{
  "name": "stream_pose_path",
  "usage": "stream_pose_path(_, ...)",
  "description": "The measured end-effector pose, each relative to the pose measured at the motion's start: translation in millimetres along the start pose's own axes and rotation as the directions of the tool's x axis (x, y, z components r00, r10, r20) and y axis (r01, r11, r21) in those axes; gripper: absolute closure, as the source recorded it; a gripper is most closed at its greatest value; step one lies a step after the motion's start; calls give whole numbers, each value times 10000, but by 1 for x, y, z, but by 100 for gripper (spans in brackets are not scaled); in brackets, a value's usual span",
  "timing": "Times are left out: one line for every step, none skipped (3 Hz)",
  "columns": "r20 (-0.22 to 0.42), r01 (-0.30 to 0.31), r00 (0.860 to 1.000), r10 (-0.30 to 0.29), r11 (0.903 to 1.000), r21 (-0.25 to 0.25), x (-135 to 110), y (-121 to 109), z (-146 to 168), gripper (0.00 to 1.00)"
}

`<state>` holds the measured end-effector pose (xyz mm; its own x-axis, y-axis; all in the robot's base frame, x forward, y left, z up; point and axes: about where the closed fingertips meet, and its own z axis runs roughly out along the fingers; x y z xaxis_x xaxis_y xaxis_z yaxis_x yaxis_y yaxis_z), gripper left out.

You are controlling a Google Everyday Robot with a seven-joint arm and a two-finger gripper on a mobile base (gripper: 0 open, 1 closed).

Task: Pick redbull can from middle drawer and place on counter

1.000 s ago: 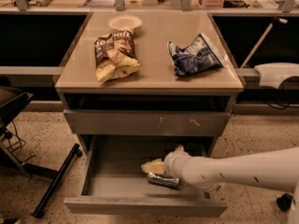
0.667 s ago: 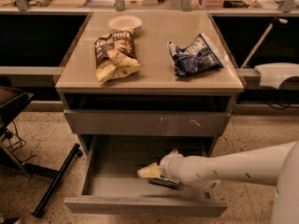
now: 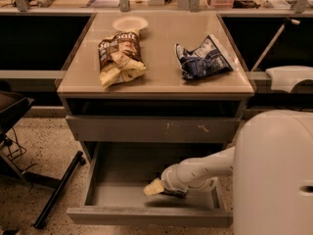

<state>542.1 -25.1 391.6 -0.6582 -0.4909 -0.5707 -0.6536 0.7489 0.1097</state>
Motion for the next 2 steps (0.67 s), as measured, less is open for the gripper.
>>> stream_pose_path(-90, 15, 10000, -15, 10000, -31, 3, 0, 2, 0)
stream_pose_path(-152, -433, 9990, 426, 9977, -526, 12, 5, 19, 0)
